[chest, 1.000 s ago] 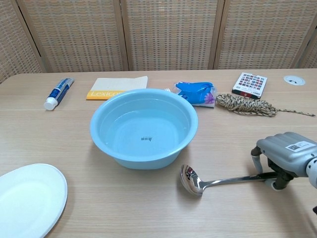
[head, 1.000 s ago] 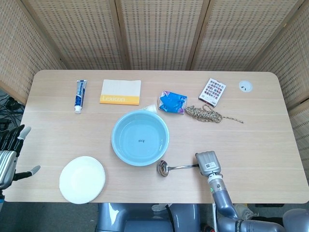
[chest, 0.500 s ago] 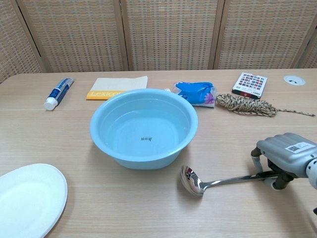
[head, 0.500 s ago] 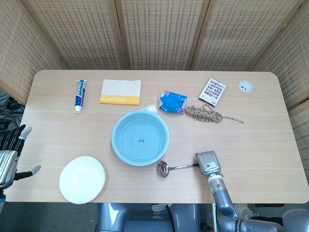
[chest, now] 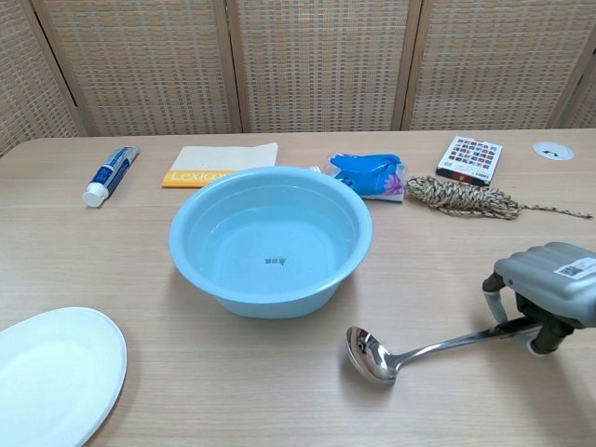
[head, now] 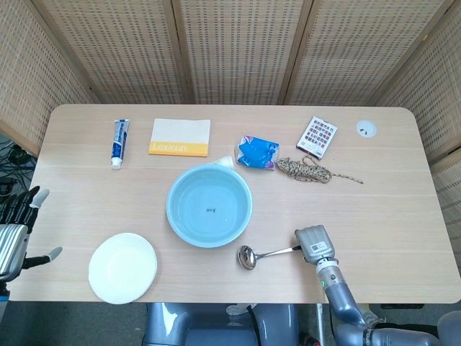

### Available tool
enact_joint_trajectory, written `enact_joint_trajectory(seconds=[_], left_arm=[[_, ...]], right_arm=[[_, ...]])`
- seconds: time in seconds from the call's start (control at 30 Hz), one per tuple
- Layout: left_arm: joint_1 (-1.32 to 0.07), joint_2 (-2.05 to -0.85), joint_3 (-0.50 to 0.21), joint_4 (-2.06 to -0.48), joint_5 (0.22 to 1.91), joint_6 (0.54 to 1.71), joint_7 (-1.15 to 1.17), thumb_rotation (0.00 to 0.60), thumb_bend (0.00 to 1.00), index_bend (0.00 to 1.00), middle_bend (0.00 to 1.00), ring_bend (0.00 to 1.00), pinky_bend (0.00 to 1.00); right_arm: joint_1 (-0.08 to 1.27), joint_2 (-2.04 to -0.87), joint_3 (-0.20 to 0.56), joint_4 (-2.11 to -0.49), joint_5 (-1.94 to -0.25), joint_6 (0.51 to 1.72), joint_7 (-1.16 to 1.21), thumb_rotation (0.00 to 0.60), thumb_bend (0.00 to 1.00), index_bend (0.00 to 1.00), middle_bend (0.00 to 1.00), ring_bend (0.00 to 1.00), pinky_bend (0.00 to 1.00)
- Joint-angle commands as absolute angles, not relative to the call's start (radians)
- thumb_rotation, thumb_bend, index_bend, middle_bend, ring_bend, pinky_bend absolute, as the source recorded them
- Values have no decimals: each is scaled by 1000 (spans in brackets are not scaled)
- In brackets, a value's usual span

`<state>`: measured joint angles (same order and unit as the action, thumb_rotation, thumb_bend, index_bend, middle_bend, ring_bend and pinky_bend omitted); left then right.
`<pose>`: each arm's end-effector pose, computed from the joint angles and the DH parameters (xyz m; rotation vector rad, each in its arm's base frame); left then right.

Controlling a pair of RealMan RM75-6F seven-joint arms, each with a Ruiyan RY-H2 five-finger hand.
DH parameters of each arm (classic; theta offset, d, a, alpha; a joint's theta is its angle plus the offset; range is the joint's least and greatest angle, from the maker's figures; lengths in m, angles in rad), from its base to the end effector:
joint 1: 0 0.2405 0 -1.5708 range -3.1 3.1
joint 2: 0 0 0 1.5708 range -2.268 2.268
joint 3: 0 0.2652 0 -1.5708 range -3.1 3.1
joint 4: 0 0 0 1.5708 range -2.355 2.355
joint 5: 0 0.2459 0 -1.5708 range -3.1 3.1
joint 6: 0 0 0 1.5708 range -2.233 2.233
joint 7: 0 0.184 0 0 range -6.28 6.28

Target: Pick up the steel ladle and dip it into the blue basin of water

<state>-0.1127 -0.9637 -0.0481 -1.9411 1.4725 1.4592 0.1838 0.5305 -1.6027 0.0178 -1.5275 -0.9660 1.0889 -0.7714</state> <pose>-0.2689 0.2257 0.1445 -1.4280 -0.9113 -0.8955 -0.2411 -0.3037 -0.0956 1.8679 -0.8735 0.4538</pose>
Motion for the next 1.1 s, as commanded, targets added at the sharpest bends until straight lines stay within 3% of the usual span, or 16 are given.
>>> enact_joint_trajectory(seconds=[0.03,0.47,1.1], left_arm=[[-113,-964,-47,-1942,1475,1459,185,600,0,0,0,0,0],[-120,-967,-48,-1943,1473,1449,188,600,0,0,0,0,0],[-131,-967,-50,-1944,1457,1428,186,600,0,0,0,0,0]], right_arm=[[526,-1540,-2,-1586,-1029,1073,-714,600,754,850,1000,1000,1000],[524,-1368,-27,-1775,-1130,1063,-638,600,777,875,1000,1000,1000],[580,-1168,46,-1991,-1036,1003,-551,600,837,902,1000,1000,1000]])
